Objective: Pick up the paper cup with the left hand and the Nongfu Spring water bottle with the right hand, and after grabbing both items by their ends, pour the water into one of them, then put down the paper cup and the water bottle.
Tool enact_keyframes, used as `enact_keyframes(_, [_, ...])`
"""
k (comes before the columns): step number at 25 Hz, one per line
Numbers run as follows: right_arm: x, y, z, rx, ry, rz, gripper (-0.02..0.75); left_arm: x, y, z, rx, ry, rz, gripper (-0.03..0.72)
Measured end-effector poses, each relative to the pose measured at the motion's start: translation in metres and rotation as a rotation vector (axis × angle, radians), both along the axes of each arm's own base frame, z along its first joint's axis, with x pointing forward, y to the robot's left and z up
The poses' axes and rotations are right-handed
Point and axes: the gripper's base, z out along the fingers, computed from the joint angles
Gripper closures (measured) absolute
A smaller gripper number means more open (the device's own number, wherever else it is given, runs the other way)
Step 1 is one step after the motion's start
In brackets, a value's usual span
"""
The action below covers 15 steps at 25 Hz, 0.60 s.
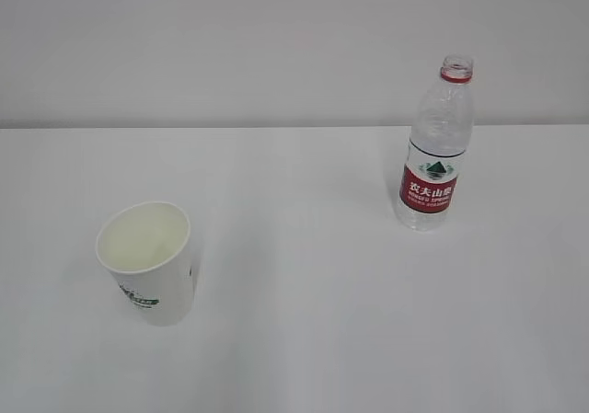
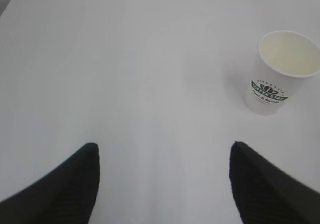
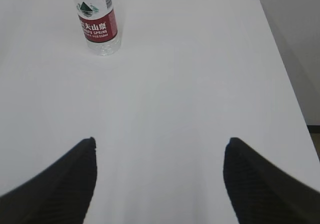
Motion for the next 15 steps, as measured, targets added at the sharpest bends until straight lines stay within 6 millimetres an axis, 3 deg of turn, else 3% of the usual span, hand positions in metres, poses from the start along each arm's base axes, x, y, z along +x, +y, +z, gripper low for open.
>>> enact_keyframes(15, [0.0000,0.0000,0.0000,0.000,0.000,0.000,0.145,0.0000,0.0000,0.0000,0.000,0.000,0.000,0.101])
